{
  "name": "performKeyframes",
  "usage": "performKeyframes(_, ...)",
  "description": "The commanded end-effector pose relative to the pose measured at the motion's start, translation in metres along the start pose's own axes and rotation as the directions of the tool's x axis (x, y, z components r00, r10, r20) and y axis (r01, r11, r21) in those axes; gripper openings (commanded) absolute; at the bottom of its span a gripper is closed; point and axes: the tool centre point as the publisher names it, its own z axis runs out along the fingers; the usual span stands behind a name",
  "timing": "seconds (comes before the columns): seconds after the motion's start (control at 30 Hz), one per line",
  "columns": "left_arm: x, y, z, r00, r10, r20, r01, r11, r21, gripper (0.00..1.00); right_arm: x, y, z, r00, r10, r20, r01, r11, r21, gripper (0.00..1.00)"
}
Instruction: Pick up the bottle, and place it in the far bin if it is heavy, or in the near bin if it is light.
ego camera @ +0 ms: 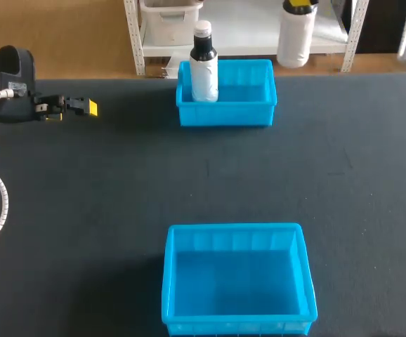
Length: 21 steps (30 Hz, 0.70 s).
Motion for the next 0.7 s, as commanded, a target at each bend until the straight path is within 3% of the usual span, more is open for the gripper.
performKeyframes(0.03, 0.000, 0.000, 0.000, 1.000, 0.000, 0.000, 0.000, 1.000, 0.000, 1.00, 0.000, -0.038, 0.026, 1.000, 0.002, 0.017, 0.001, 0.986, -0.167, 0.00)
performKeyframes(0.33, 0.000, 0.000, 0.000, 1.000, 0.000, 0.000, 0.000, 1.000, 0.000, 1.00, 0.011, -0.048, 0.070, 0.999, 0.024, 0.041, -0.013, 0.971, -0.241, 0.00)
performKeyframes(0.7, 0.000, 0.000, 0.000, 1.000, 0.000, 0.000, 0.000, 1.000, 0.000, 1.00, 0.028, -0.051, 0.104, 0.998, 0.046, 0.042, -0.032, 0.956, -0.292, 0.00)
